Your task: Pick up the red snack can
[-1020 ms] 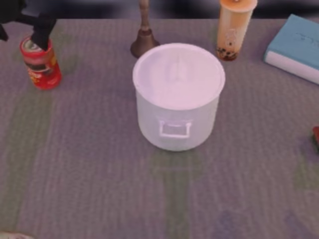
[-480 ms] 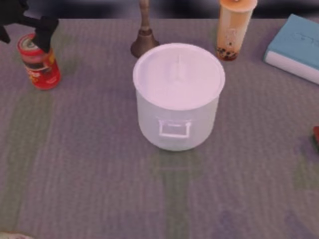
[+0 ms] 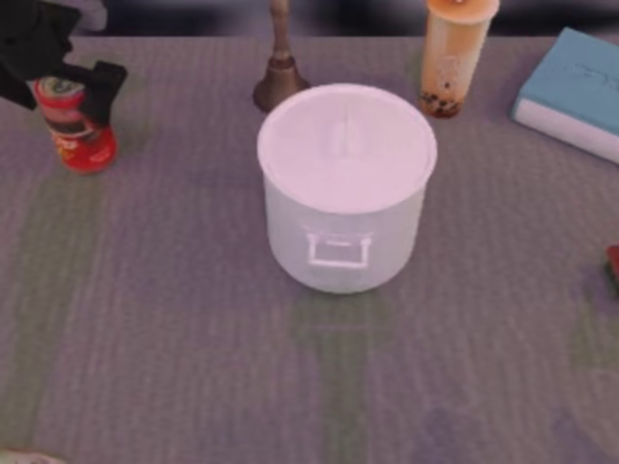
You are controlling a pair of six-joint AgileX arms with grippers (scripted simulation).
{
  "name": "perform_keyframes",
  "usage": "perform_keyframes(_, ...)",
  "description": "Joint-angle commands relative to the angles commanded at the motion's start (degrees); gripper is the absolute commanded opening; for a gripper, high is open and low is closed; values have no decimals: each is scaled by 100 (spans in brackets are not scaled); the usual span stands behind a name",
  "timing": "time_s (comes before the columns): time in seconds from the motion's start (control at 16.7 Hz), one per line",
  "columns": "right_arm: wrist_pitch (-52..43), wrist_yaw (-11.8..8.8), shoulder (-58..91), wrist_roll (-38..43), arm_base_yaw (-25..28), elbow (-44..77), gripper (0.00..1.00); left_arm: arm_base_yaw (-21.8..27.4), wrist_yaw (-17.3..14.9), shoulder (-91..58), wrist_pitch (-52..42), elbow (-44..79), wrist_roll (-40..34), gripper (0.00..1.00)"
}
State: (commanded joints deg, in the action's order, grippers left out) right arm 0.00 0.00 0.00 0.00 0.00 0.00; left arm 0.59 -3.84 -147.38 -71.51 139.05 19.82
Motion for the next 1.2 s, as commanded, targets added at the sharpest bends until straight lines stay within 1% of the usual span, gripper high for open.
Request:
perform_keyframes(0.3,0,0,0,0,0,0,100,4,1,-6,120,-114,-4,100)
perform_keyframes(1.08,0,0,0,0,0,0,100,4,1,-6,120,-114,-4,2)
perform_keyframes(1.14,0,0,0,0,0,0,100,4,1,-6,120,-114,-4,0)
perform_keyframes(1.2,0,0,0,0,0,0,100,4,1,-6,120,-114,-4,0)
